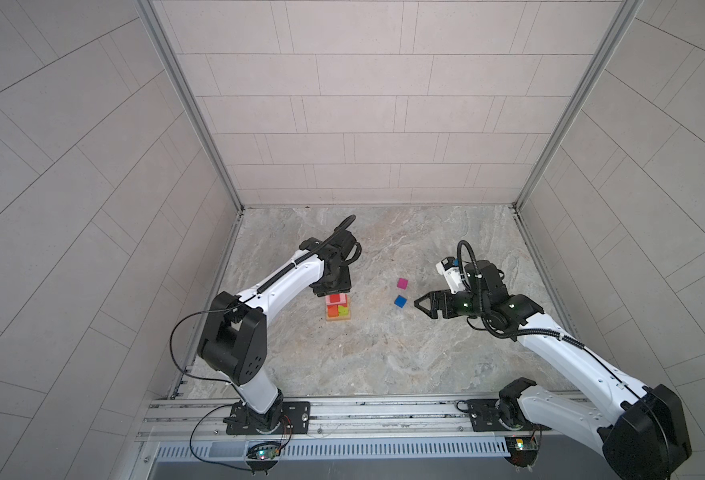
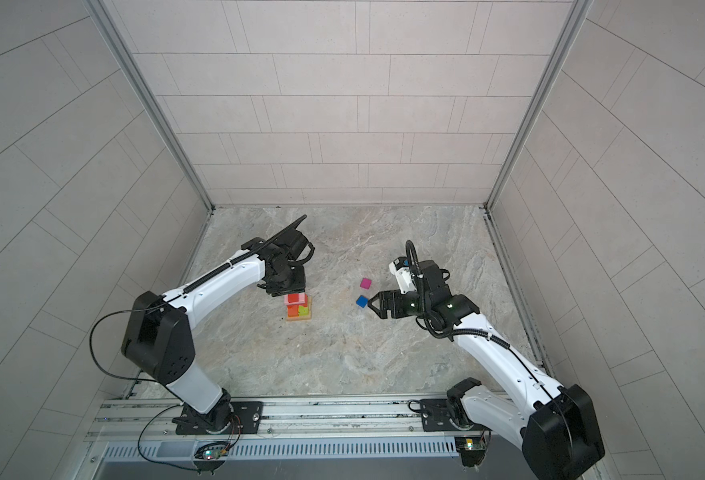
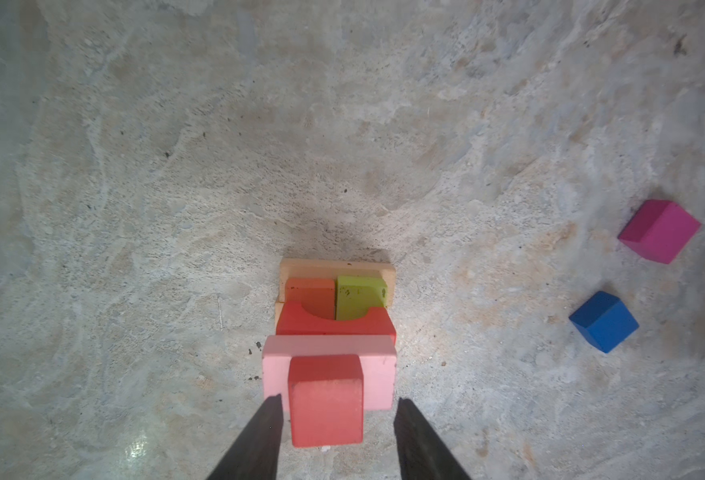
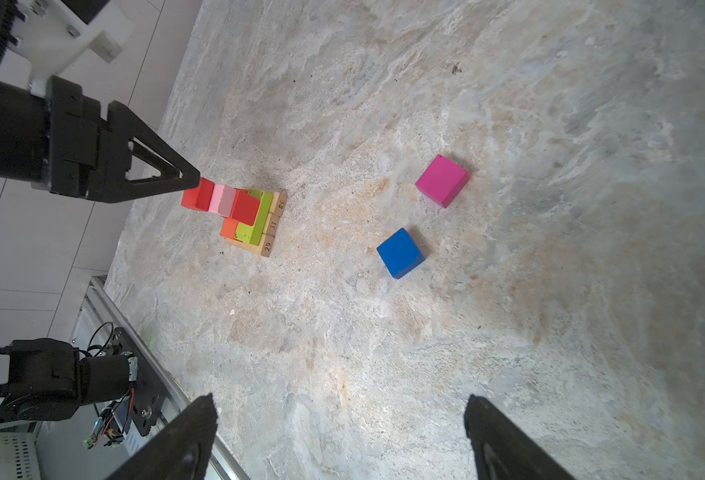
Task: Build the wood block tower
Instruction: 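Open the left gripper and raise it off the red cube, then move the left gripper toward the blue cube beside the magenta cube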
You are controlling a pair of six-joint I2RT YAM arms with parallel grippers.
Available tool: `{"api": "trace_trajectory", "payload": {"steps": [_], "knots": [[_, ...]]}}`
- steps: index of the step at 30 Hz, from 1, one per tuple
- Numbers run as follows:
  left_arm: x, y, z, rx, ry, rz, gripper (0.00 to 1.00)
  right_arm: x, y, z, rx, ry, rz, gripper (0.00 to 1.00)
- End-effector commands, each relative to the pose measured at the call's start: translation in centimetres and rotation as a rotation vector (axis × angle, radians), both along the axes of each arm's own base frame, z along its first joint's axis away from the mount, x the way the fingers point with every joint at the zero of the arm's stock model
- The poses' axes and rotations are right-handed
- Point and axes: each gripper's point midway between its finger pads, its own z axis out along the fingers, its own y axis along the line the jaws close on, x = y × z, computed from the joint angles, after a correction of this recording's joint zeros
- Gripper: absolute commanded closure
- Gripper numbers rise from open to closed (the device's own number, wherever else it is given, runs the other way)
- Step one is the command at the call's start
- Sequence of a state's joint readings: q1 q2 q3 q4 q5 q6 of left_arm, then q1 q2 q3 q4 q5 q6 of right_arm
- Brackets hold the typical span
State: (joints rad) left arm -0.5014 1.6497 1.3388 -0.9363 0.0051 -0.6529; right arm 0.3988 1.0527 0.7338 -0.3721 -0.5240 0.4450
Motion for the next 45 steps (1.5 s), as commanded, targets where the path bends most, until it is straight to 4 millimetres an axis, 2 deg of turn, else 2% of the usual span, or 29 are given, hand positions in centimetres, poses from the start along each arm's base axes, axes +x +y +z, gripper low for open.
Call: {"api": "trace_trajectory", "payload": {"steps": [1, 7, 13, 16, 22, 27, 31, 37, 41, 45], "knots": [[0.0, 0.9, 2.5, 0.025, -0.041, -0.016, 0.47, 0.2, 0.5, 0.9, 0.009, -0.013, 0.019, 0.05], [0.1, 2.4, 4.0, 0.064, -0.07, -0.008, 0.4, 0.3, 1.3, 1.0, 0.009, -0.008, 0.038, 0.05], [-0.3, 4.2, 4.0, 0.078, -0.051, 0.004, 0.13, 0.7, 2.2, 1.3, -0.004, -0.011, 0.045, 0.03], [-0.6, 5.0, 3.5, 0.041, -0.024, 0.012, 0.08, 0.9, 2.8, 1.5, -0.025, -0.015, 0.041, 0.01], [-1.3, 5.5, 2.1, -0.063, 0.016, 0.026, 0.08, 1.2, 4.3, 2.0, -0.058, -0.023, 0.039, 0.01], [-1.8, 3.8, 1.8, -0.19, 0.006, -0.033, 0.08, 1.6, 4.8, 1.9, -0.065, -0.013, 0.019, 0.01], [-1.9, 2.2, 3.2, -0.263, -0.067, -0.095, 0.08, 1.6, 4.1, 1.7, -0.094, -0.021, 0.001, 0.01], [-1.8, 0.7, 5.4, -0.257, -0.128, -0.154, 0.09, 1.0, 3.8, 1.8, -0.098, -0.029, 0.012, 0.01], [-1.7, -1.9, 6.1, -0.24, -0.143, -0.238, 0.12, 0.5, 3.5, 2.0, -0.091, -0.04, 0.023, 0.01], [-1.4, -5.4, 6.2, -0.256, -0.161, -0.326, 0.14, 0.1, 2.5, 2.4, -0.086, -0.047, 0.011, 0.01]]}}
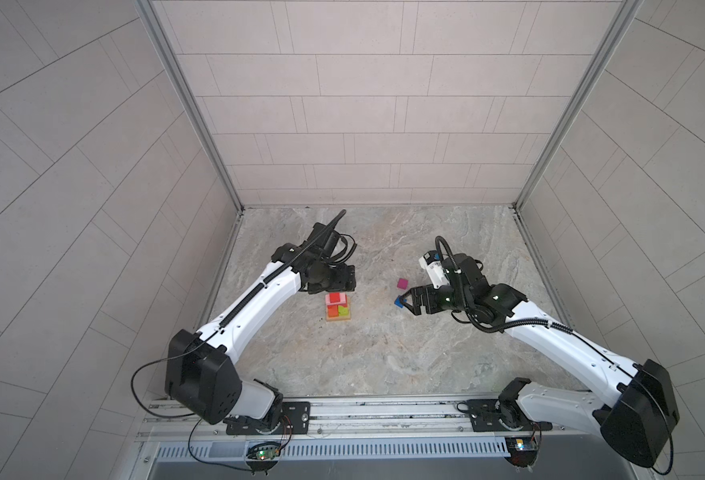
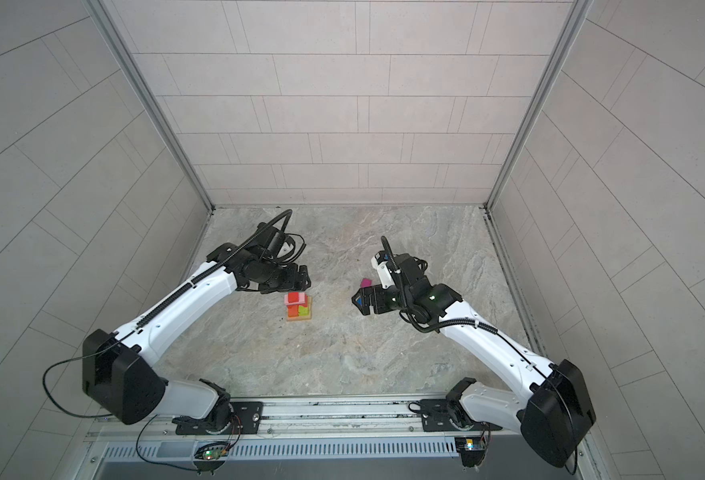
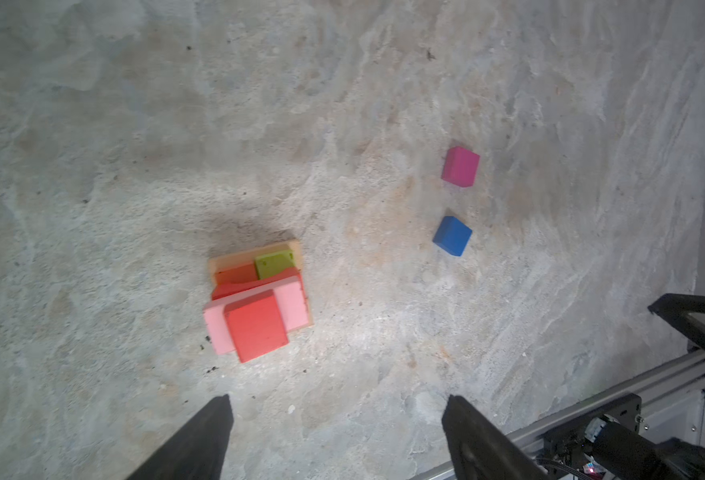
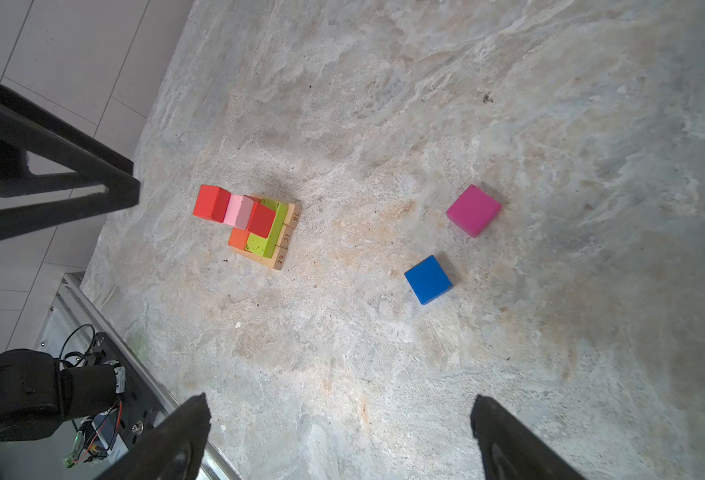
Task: Build the wood block tower
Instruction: 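Move the left gripper toward the blue cube beside the magenta cube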
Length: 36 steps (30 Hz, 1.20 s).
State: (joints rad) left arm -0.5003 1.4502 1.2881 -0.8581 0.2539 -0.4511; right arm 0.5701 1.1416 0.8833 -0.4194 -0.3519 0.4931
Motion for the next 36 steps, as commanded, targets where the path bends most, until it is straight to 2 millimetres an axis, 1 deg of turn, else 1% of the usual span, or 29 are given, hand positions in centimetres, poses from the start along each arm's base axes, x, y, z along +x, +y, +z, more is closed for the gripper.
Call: {"api": "trace_trajectory", "payload": {"steps": [1, 4, 8, 12, 16, 17, 20, 24, 25, 30, 31, 36], "knots": [[0.9, -2.6, 0.5, 0.0, -0.048, -0.069, 0.15, -0.6, -1.2, 0.3, -0.005, -0.007, -0.012, 0.01], [1.4, -4.7, 0.5, 0.014, -0.068, -0.118, 0.16, -0.8, -2.3, 0.3, 0.01, 0.005, -0.037, 0.01], [2.2, -7.4, 0.0, 0.028, -0.07, -0.174, 0.21, -1.2, -3.6, 0.2, 0.029, 0.014, -0.062, 0.01], [2.6, -9.8, -1.3, 0.092, -0.08, -0.232, 0.22, -1.7, -4.8, -0.1, 0.035, 0.031, -0.084, 0.01], [3.2, -11.7, -3.0, 0.136, -0.071, -0.259, 0.23, -2.1, -5.8, -0.2, 0.045, 0.038, -0.105, 0.01], [3.3, -12.0, -3.5, 0.146, -0.065, -0.262, 0.24, -2.2, -6.0, -0.3, 0.048, 0.04, -0.108, 0.01], [3.8, -13.1, -4.6, 0.169, -0.052, -0.269, 0.29, -2.4, -6.4, -0.4, 0.053, 0.045, -0.111, 0.01], [4.4, -14.6, -6.4, 0.209, -0.039, -0.274, 0.3, -2.6, -6.9, -0.5, 0.054, 0.05, -0.122, 0.01], [4.5, -14.9, -6.8, 0.222, -0.035, -0.276, 0.32, -2.6, -6.9, -0.5, 0.056, 0.049, -0.122, 0.01], [5.0, -15.5, -9.2, 0.294, -0.009, -0.257, 0.34, -2.7, -7.1, -0.4, 0.059, 0.052, -0.124, 0.01], [4.9, -15.7, -9.5, 0.297, -0.004, -0.257, 0.37, -2.8, -7.2, -0.4, 0.059, 0.055, -0.124, 0.01], [4.6, -16.2, -10.5, 0.328, -0.004, -0.259, 0.38, -2.7, -7.3, -0.5, 0.058, 0.056, -0.128, 0.01]]}}
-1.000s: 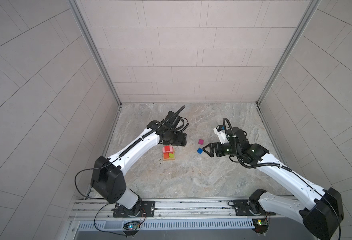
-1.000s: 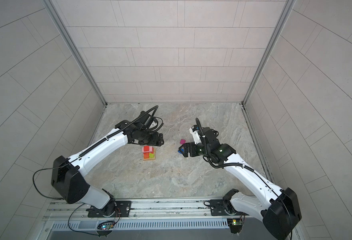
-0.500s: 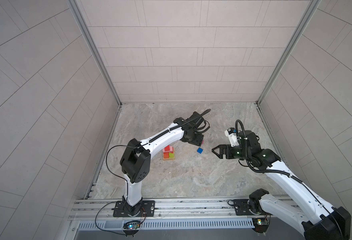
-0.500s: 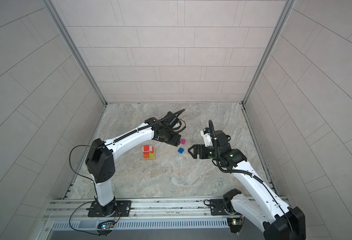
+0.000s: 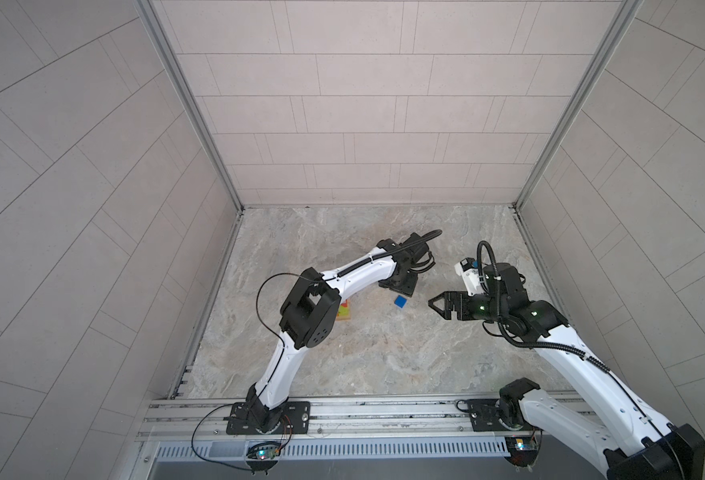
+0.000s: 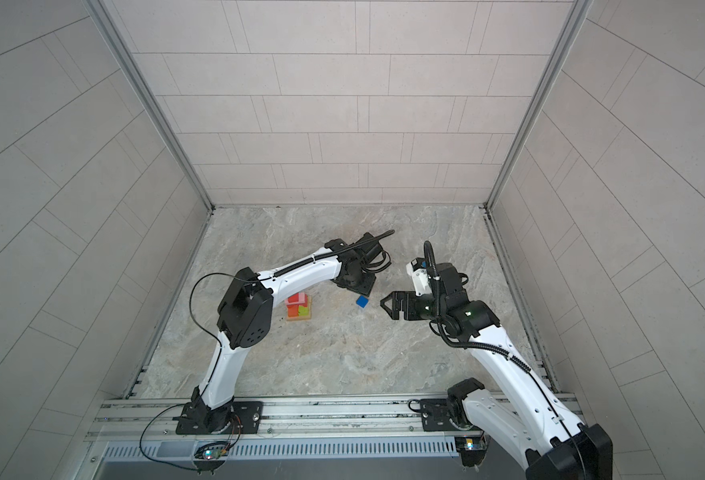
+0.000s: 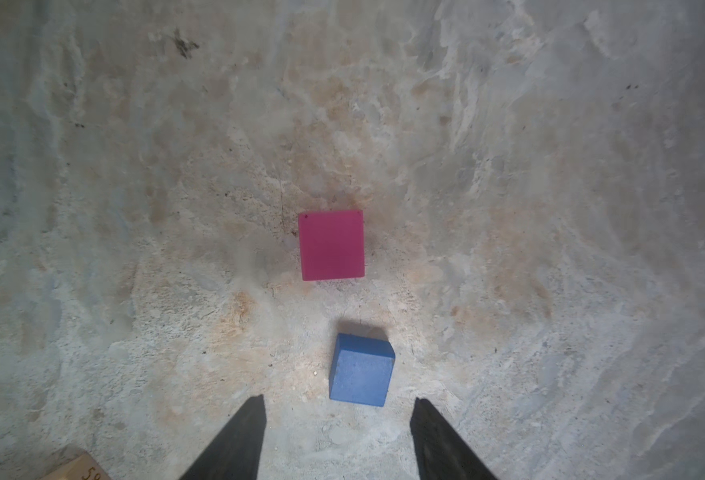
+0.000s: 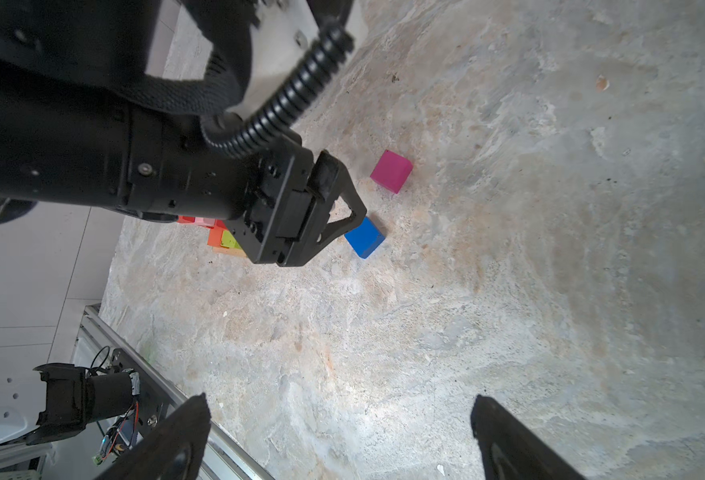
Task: Build the wood block tower
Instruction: 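Move the left gripper toward the blue cube beside the magenta cube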
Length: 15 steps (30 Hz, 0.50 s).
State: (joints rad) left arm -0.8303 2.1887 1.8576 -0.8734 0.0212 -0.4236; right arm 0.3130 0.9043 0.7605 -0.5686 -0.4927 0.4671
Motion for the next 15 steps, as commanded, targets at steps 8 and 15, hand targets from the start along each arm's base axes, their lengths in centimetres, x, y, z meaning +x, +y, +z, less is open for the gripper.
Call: {"api": "trace_trajectory", "payload": {"steps": [8, 15], "knots": [[-1.4, -0.7, -1.5, 0.06, 0.012, -0.01, 0.34, -0.5, -0.2, -0.4, -0.007, 0.007, 0.011, 0.01], [-1.9, -0.7, -2.8, 0.067, 0.03, -0.026, 0.34, -0.6, -0.3, -0.5, -0.008, 0.005, 0.007, 0.01]]}}
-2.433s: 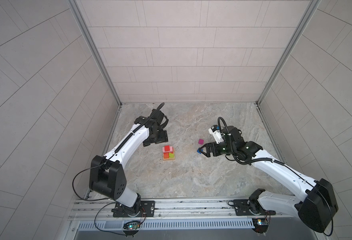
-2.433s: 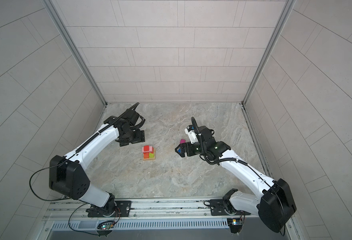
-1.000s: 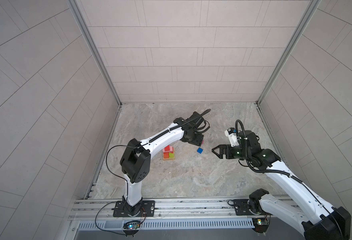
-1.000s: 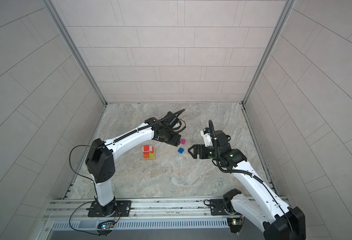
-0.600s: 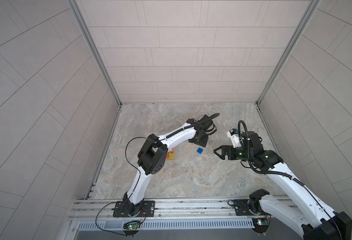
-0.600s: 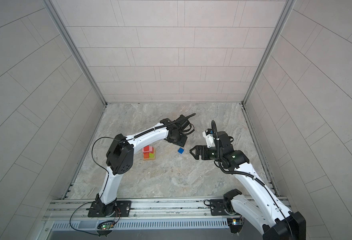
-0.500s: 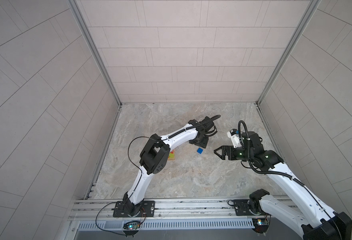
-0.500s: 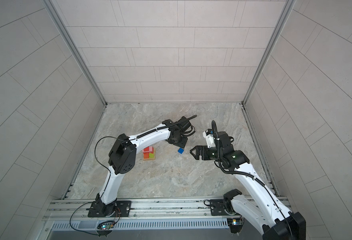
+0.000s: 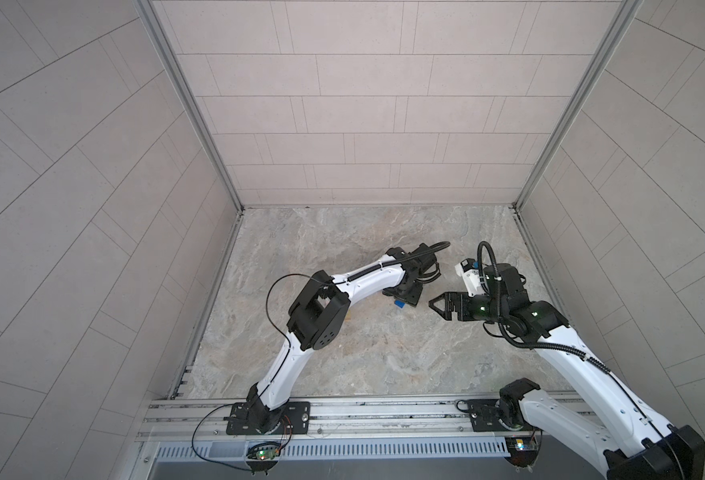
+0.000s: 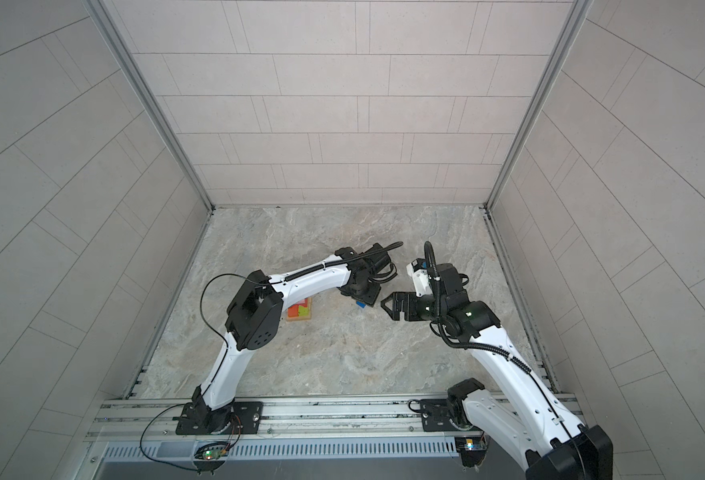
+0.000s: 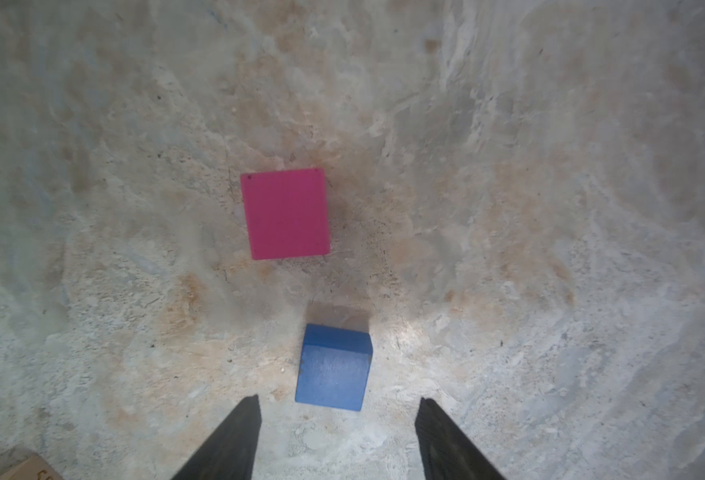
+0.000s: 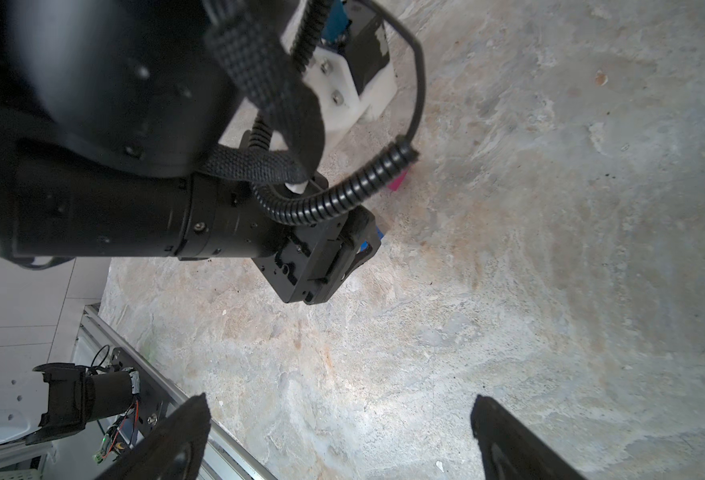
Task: Build the wood block tower
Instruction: 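Move the left gripper toward the blue cube beside the magenta cube, then close the left gripper on the blue cube and lift it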
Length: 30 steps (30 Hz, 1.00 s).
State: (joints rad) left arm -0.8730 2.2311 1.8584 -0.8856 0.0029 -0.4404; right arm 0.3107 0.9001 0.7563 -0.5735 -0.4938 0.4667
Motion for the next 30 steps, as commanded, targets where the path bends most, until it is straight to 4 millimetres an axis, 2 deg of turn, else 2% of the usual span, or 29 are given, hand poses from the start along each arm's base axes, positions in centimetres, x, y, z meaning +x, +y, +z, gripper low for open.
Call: {"api": "trace_trajectory", "payload": {"steps": [1, 22, 28, 30], "knots": [[-0.3, 0.1, -0.9, 0.021, 0.007, -0.008, 0.34, -0.5, -0.3, -0.4, -0.009, 0.002, 0.008, 0.01], [-0.3, 0.5, -3.0, 0.043, 0.034, -0.018, 0.39, -0.4, -0.3, -0.4, -0.015, 0.0, 0.009, 0.01], [-0.1, 0.6, -3.0, 0.044, 0.028, -0.012, 0.43, -0.4, -0.3, -0.6, -0.018, 0.004, 0.009, 0.01], [-0.1, 0.6, -3.0, 0.045, 0.029, -0.012, 0.47, -0.4, -0.4, -0.6, -0.02, 0.004, 0.008, 0.01]]}}
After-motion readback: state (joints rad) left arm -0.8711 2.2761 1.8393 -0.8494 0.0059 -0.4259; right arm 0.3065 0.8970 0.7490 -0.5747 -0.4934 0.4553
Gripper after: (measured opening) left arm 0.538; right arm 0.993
